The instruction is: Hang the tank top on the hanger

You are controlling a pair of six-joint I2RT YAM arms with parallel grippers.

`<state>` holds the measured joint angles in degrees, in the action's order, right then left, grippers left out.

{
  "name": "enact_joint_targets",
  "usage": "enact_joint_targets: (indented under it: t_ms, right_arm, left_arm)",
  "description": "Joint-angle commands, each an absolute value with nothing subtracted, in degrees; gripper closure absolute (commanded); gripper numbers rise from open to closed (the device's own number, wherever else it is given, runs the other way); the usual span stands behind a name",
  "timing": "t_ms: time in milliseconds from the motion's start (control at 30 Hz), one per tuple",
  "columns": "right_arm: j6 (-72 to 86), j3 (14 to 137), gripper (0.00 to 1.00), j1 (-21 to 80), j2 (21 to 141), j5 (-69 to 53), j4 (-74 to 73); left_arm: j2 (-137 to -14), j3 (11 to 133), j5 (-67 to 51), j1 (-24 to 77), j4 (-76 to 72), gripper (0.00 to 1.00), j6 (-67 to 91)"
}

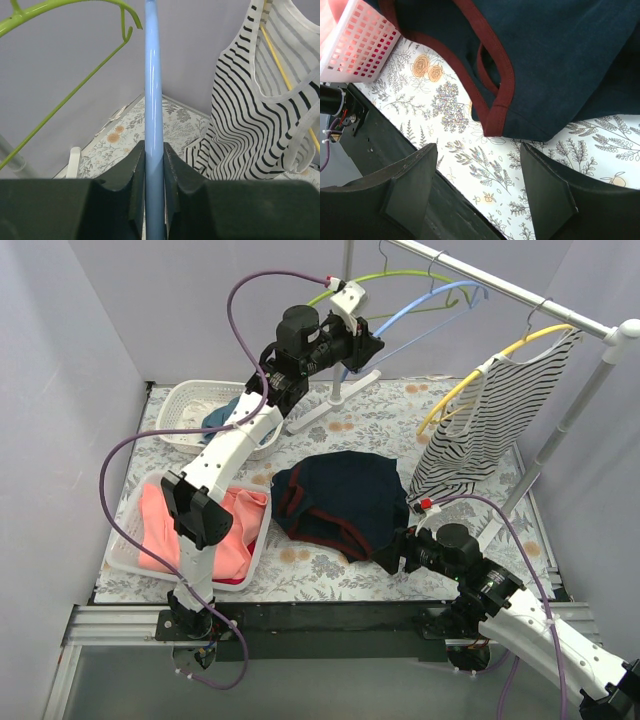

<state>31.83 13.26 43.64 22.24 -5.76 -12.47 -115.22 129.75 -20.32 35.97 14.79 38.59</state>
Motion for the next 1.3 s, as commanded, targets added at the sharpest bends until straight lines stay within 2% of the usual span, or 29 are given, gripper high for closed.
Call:
enact_joint_targets:
  t_ms: [0,167,400,1267]
  right_arm:
    - [32.34,13.53,0.25,43.95,21.62,-5.01,-11.34]
    - [31.99,14.06,0.25,43.95,21.97,-4.75,-11.78]
    - [31.47,14.59,0.25,44.03,22.15,-4.22,-12.04]
    - [30.59,14.59,0.25,43.95,21.53,-2.46,-13.18]
  left_arm:
    - [-116.01,132.63,-18.02,36.12,13.97,0.93,37.0]
    - [-116.28,133.42,-16.18,37.18,12.84,1.0,36.12]
    - [-114.62,132.28,-11.69,37.97,6.43,1.0,38.14]
    - [-106.0,123.57,-14.24,37.97,0.35,1.0,41.4]
